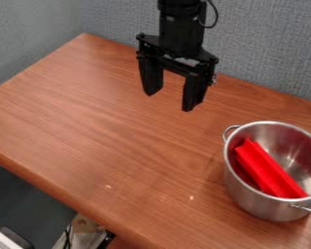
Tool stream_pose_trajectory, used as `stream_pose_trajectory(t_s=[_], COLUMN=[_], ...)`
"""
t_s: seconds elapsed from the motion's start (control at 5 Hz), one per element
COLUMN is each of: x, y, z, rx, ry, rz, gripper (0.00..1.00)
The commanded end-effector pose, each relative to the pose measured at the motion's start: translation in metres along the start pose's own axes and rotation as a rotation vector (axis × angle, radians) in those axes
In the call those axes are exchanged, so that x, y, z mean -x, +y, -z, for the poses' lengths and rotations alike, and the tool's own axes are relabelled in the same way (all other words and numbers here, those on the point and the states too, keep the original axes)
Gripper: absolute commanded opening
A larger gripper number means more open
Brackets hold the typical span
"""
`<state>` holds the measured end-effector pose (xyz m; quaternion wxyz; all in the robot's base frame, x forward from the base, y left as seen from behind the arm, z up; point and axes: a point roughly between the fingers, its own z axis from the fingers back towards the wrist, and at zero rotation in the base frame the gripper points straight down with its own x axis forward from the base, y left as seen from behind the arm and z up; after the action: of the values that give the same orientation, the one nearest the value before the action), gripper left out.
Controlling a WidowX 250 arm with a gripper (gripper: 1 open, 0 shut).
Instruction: Put the red object in the metal pot
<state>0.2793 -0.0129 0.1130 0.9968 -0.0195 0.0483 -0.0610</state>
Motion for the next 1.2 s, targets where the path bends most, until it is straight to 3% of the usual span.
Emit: stream_pose_trajectory(t_s=[0.0, 0.6, 1.0], x=[-0.001, -0.024, -0.025], y=[-0.006, -0.079, -0.110], z=[0.000, 0.024, 0.036], rx=[0.003, -0.053, -0.077], ry=[-0.005, 0.016, 0.020], rz=[0.022, 0.434, 0.566], gripper=[1.00, 1.00, 1.00])
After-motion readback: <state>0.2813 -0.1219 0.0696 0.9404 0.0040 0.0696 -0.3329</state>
